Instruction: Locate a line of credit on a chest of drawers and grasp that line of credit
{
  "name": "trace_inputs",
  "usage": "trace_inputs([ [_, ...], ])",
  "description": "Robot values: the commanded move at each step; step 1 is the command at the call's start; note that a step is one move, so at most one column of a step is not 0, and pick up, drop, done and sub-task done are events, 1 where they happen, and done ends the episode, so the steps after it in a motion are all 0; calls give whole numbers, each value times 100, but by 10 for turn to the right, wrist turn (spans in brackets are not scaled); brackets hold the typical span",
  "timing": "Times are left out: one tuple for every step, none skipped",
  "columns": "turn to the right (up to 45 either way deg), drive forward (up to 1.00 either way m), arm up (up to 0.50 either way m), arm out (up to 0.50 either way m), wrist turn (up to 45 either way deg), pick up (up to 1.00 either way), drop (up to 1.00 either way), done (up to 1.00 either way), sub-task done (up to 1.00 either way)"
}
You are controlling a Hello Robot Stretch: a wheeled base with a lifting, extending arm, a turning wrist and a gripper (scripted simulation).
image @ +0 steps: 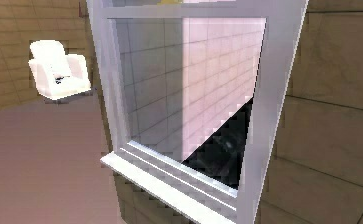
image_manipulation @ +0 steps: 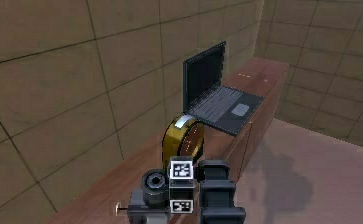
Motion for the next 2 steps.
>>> trace_inputs([
  [0, 0, 0, 0, 450, 0, 0, 0, 0],
  [0, 0, 0, 0, 450, 0, 0, 0, 0],
])
